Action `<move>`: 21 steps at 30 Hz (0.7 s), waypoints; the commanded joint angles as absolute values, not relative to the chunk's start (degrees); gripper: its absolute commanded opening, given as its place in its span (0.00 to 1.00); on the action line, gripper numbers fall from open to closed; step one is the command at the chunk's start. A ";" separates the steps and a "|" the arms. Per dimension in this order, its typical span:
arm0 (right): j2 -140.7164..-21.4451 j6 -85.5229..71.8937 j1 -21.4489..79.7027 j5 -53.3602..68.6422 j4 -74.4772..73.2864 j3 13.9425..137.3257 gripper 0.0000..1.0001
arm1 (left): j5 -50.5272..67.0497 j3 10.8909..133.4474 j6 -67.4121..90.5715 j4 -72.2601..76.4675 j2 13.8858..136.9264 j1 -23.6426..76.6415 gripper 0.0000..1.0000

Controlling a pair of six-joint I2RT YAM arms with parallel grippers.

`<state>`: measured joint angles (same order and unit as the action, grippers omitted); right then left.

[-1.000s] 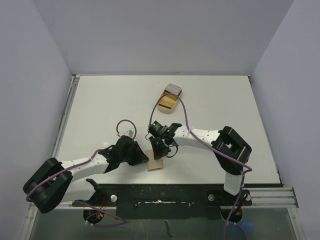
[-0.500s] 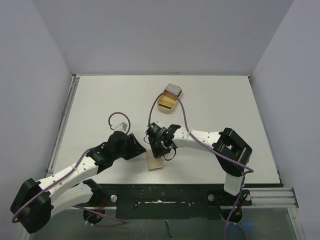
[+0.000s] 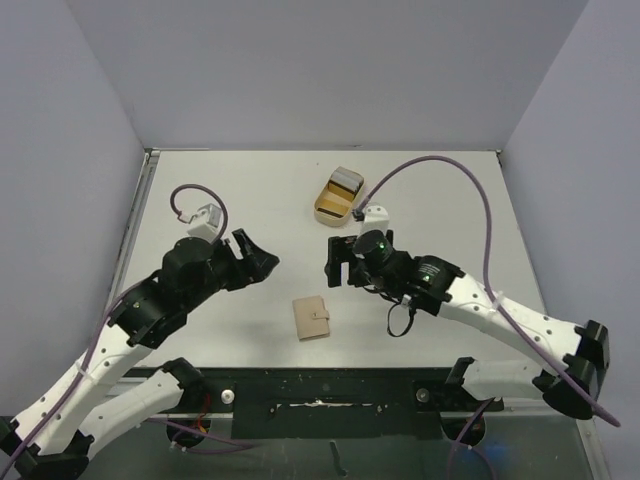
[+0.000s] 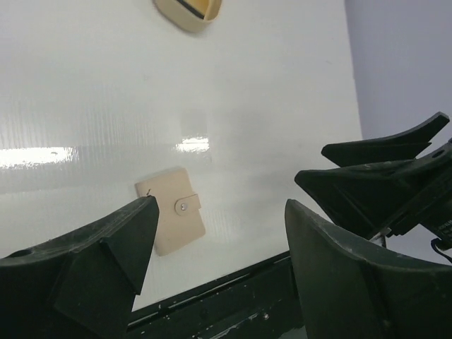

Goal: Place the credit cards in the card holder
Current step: Reset both arms

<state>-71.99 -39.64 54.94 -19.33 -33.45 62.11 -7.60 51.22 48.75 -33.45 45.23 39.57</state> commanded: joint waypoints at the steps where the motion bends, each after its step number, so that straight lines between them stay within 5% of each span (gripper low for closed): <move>1: -63.60 -39.55 55.18 -24.96 -31.90 59.73 0.97 | -9.57 56.95 45.74 -36.89 39.69 39.29 0.71; 21: -47.59 -45.95 55.14 -29.75 -30.62 52.12 0.98 | -10.46 47.07 47.98 -32.44 23.40 39.29 0.73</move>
<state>-47.75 -43.88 54.94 -27.57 -33.10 52.56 -10.72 48.73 47.22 -35.81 24.10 39.57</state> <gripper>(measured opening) 0.975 0.725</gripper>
